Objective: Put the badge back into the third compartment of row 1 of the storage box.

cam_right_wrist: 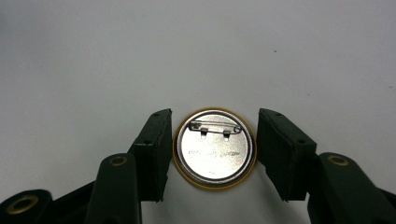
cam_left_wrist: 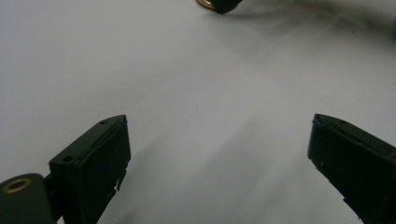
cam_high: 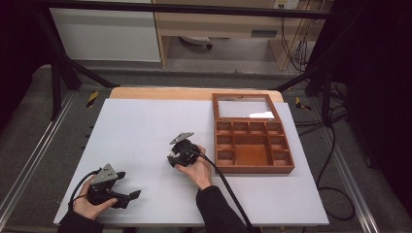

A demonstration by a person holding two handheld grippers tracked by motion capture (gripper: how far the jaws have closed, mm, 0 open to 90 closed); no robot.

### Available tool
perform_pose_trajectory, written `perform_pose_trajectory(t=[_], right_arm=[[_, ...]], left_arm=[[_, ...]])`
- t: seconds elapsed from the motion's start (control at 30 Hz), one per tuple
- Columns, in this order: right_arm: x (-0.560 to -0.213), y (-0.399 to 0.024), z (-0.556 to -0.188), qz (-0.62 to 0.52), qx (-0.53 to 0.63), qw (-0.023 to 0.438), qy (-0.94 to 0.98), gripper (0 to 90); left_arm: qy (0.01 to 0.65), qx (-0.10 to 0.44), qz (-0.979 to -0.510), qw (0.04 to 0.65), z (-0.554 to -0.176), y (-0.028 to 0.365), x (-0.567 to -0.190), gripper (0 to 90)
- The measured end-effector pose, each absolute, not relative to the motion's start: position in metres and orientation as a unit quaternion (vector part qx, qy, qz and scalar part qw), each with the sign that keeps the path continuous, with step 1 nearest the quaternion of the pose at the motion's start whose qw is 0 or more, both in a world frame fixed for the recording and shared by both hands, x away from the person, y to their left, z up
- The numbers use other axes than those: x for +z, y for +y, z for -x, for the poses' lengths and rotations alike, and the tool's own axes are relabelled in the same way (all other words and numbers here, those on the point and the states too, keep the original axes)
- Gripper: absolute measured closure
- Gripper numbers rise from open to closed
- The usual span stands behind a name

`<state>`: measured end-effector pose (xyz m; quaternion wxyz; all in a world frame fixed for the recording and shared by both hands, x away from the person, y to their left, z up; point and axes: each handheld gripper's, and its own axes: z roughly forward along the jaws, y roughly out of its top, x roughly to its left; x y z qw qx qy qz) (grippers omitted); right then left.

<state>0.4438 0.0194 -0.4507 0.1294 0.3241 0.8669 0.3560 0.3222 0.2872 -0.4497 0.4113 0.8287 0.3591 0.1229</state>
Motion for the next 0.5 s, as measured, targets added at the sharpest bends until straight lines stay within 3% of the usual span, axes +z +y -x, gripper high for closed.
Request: perform_pose_trajectory(t=[0.5], right_arm=[[-0.438, 0.017, -0.438, -0.313, 0.366, 0.130, 0.867, 46.9]], left_arm=[[0.359, 0.123, -0.829, 0.411, -0.322, 0.287, -0.450, 5.5]])
